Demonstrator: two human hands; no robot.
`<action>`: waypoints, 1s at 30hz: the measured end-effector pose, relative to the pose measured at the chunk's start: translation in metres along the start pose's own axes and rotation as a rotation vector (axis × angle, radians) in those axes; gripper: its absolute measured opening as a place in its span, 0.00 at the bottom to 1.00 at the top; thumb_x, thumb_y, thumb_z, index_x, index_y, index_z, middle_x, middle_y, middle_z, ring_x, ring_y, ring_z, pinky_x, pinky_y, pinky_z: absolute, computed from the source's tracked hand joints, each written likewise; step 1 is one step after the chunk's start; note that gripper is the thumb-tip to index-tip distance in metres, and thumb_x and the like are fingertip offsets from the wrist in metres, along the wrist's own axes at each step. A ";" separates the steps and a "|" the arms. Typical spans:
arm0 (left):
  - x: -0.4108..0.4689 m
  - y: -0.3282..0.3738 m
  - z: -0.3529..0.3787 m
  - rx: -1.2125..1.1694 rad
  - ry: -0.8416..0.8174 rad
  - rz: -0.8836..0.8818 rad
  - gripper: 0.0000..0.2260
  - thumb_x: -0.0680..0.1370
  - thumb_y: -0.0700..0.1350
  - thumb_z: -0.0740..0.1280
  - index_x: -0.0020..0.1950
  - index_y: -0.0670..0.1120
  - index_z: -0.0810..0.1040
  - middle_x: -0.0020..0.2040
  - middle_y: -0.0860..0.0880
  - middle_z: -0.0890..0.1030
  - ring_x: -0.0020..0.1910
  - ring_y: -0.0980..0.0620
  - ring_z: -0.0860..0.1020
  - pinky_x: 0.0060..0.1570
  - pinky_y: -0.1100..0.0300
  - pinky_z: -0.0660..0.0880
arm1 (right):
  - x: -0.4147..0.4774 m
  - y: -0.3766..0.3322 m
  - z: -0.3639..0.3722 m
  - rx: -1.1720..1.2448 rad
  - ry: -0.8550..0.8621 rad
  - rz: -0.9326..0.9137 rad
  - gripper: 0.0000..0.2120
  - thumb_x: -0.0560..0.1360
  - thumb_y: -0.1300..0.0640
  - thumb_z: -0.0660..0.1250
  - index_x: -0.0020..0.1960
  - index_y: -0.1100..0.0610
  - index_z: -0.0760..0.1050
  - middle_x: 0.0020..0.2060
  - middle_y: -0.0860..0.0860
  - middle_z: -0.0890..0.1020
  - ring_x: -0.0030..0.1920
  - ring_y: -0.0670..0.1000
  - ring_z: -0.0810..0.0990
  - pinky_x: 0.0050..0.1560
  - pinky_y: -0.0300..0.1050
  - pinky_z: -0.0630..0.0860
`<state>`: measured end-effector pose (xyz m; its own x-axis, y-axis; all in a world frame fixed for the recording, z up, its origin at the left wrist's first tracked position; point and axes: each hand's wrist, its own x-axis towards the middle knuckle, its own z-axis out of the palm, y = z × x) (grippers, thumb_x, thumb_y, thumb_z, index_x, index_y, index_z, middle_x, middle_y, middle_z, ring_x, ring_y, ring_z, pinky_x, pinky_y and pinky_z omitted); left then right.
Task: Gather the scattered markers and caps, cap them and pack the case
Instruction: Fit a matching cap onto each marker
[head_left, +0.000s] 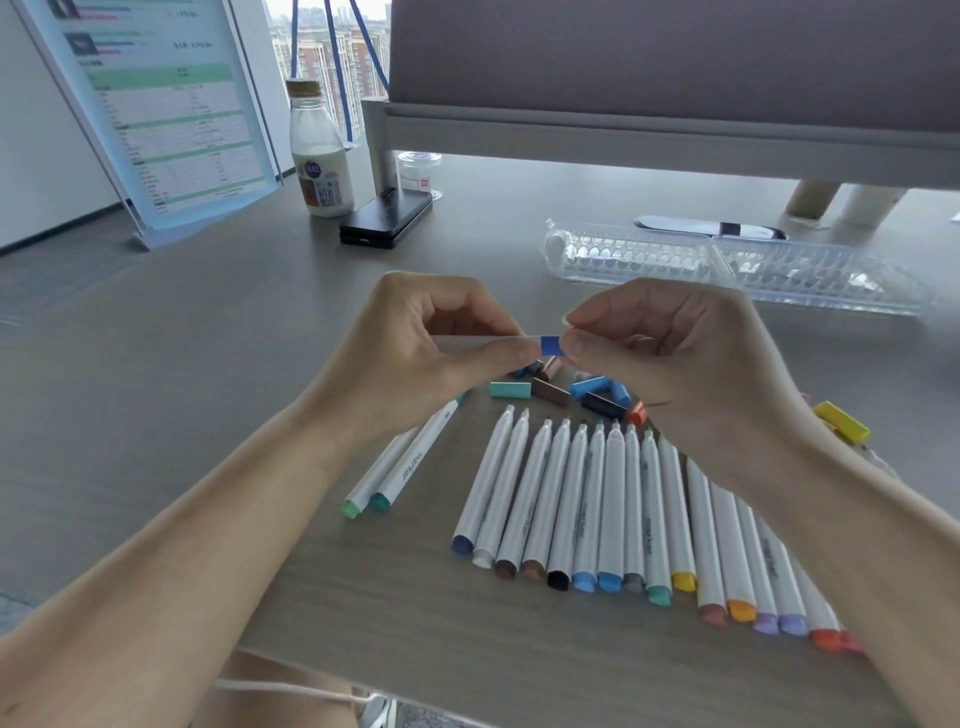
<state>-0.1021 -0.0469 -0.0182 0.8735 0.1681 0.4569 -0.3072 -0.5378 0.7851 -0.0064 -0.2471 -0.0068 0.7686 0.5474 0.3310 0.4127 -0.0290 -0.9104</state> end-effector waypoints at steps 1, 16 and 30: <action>0.000 0.000 0.001 0.001 -0.002 -0.007 0.03 0.74 0.42 0.79 0.43 0.44 0.86 0.37 0.47 0.86 0.34 0.50 0.81 0.34 0.57 0.75 | 0.000 0.001 0.001 -0.005 -0.002 0.002 0.07 0.72 0.66 0.77 0.45 0.55 0.85 0.38 0.49 0.88 0.39 0.49 0.87 0.46 0.39 0.83; -0.015 0.044 -0.025 0.806 -0.117 -0.245 0.16 0.71 0.64 0.68 0.33 0.53 0.80 0.30 0.58 0.80 0.32 0.59 0.79 0.31 0.63 0.72 | 0.003 -0.006 -0.005 0.010 0.045 0.125 0.08 0.82 0.53 0.67 0.50 0.51 0.85 0.45 0.46 0.88 0.49 0.46 0.87 0.56 0.44 0.83; -0.027 0.047 -0.008 0.951 -0.168 -0.437 0.16 0.75 0.65 0.69 0.42 0.54 0.73 0.41 0.54 0.78 0.40 0.53 0.76 0.38 0.55 0.73 | -0.001 -0.008 -0.004 0.023 0.004 0.207 0.16 0.83 0.46 0.61 0.50 0.52 0.85 0.46 0.46 0.88 0.50 0.48 0.87 0.59 0.50 0.82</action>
<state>-0.1433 -0.0701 0.0092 0.9002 0.4255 0.0932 0.4044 -0.8959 0.1842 -0.0090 -0.2506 0.0008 0.8377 0.5287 0.1369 0.2341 -0.1212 -0.9646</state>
